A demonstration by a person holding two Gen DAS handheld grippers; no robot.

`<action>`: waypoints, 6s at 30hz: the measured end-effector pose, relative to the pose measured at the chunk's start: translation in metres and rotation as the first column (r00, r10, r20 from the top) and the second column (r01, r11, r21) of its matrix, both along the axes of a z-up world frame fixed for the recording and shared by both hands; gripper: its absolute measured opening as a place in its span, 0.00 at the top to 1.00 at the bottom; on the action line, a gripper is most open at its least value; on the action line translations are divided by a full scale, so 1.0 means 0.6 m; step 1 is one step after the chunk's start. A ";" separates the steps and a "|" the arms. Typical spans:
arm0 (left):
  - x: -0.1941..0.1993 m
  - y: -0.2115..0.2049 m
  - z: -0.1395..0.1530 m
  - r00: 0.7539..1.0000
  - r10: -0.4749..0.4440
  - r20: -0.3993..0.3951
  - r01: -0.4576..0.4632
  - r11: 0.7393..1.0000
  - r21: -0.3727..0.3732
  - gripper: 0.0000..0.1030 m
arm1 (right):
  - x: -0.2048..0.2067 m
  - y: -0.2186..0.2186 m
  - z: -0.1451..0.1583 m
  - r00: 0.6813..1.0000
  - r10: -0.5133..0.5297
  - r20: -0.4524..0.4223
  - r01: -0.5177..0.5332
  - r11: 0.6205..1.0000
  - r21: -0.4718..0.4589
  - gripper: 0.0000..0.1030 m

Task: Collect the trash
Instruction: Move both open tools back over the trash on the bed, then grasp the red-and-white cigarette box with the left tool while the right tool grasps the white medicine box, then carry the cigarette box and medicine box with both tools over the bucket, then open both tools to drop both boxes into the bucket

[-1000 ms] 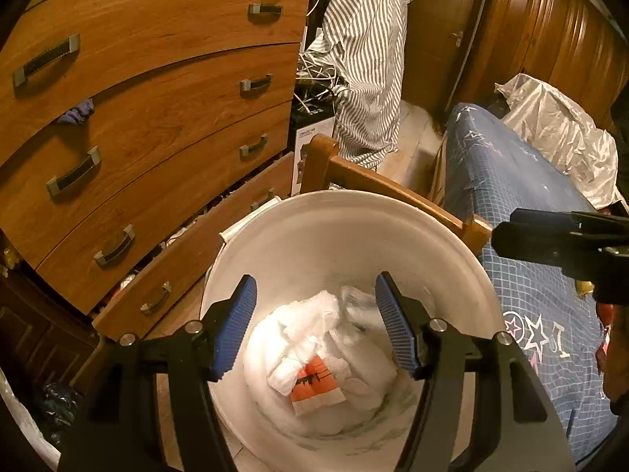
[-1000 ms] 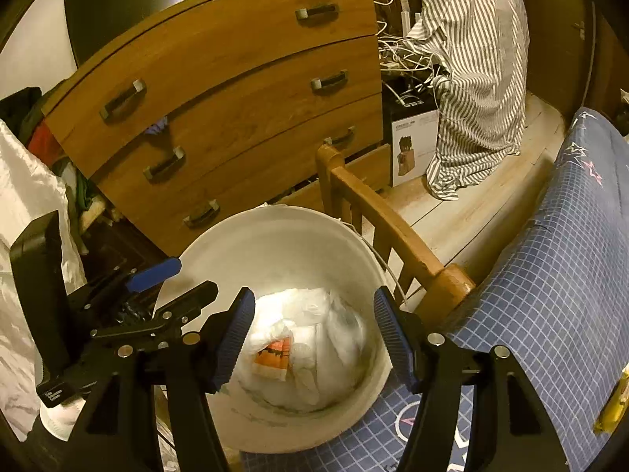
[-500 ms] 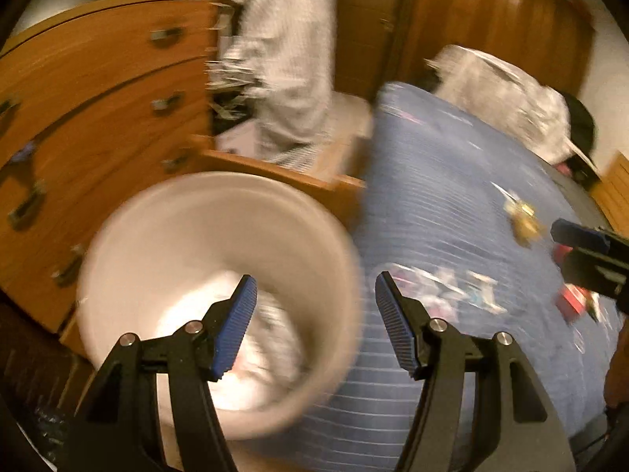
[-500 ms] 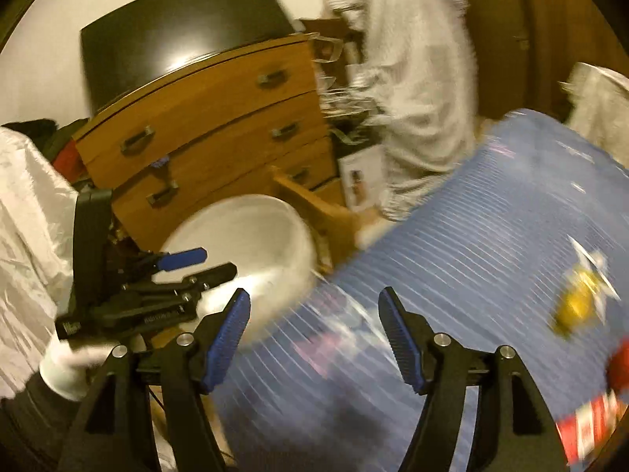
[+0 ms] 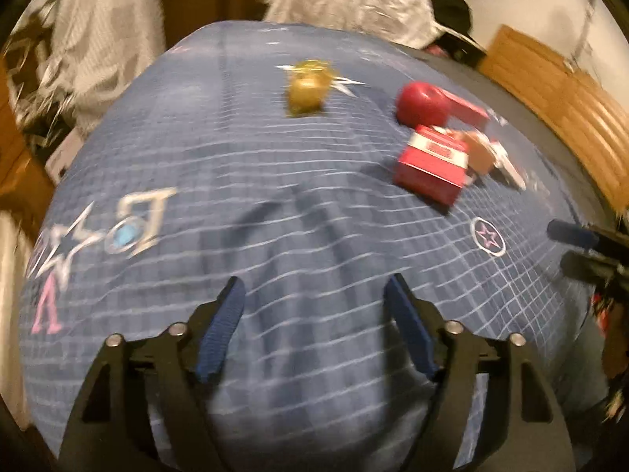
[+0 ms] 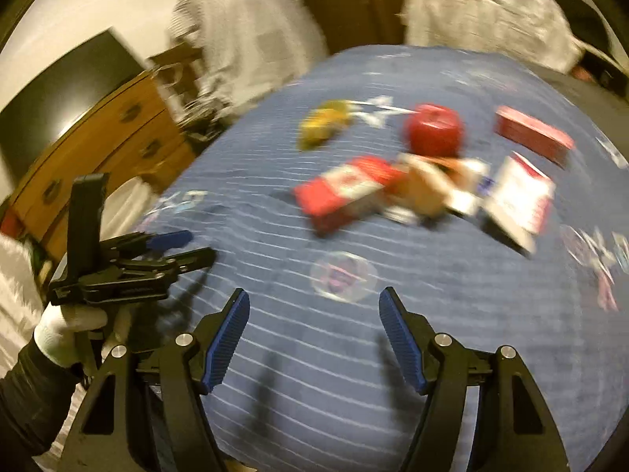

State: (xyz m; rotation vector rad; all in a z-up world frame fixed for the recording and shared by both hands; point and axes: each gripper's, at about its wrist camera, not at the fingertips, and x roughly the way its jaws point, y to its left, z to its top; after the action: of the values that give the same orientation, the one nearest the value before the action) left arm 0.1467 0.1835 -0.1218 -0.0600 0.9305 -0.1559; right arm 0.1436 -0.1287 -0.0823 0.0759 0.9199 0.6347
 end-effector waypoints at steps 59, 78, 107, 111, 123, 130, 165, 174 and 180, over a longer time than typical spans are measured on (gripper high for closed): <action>0.135 -0.194 -0.014 0.996 -0.091 -0.028 0.093 0.989 0.111 0.39 | 0.191 -0.160 -0.073 0.986 -0.044 -0.161 0.011 0.979 -0.202 0.27; 0.105 -0.200 0.000 0.999 -0.003 0.050 -0.006 0.985 0.172 0.47 | 0.114 -0.141 -0.065 0.965 -0.231 0.123 0.253 0.942 -0.221 0.52; -0.142 -0.245 0.241 0.824 0.132 0.550 -0.154 0.988 -0.007 0.47 | -0.172 -0.130 0.203 0.742 -0.316 0.591 0.315 0.943 0.109 0.49; -0.145 -0.236 0.244 0.822 0.141 0.551 -0.159 0.987 -0.015 0.47 | -0.174 -0.121 0.211 0.744 -0.309 0.593 0.309 0.945 0.105 0.49; -0.168 -0.165 0.261 0.795 0.209 0.570 -0.242 0.970 -0.018 0.47 | -0.143 -0.062 0.242 0.765 -0.233 0.600 0.215 0.971 0.102 0.49; -0.183 -0.060 0.283 0.752 0.307 0.584 -0.363 0.931 -0.023 0.47 | -0.115 0.061 0.274 0.788 -0.131 0.602 0.087 0.991 0.102 0.49; -0.253 0.450 0.257 0.634 0.681 0.367 -0.728 0.685 -0.013 0.47 | -0.047 0.888 0.288 0.808 0.523 0.272 -0.514 0.851 -0.109 0.49; -0.210 0.550 0.181 0.671 0.714 0.200 -0.724 0.689 -0.034 0.47 | 0.008 1.023 0.179 0.808 0.588 0.016 -0.580 0.801 -0.146 0.49; -0.203 0.582 0.139 0.670 0.729 0.139 -0.734 0.679 -0.024 0.47 | 0.016 1.052 0.124 0.803 0.594 -0.046 -0.594 0.790 -0.155 0.49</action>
State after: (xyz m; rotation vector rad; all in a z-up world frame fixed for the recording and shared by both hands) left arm 0.0247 0.5327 -0.0386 -0.3873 0.7061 0.6124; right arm 0.1533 0.5026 -0.0076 -0.3825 0.9898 1.1433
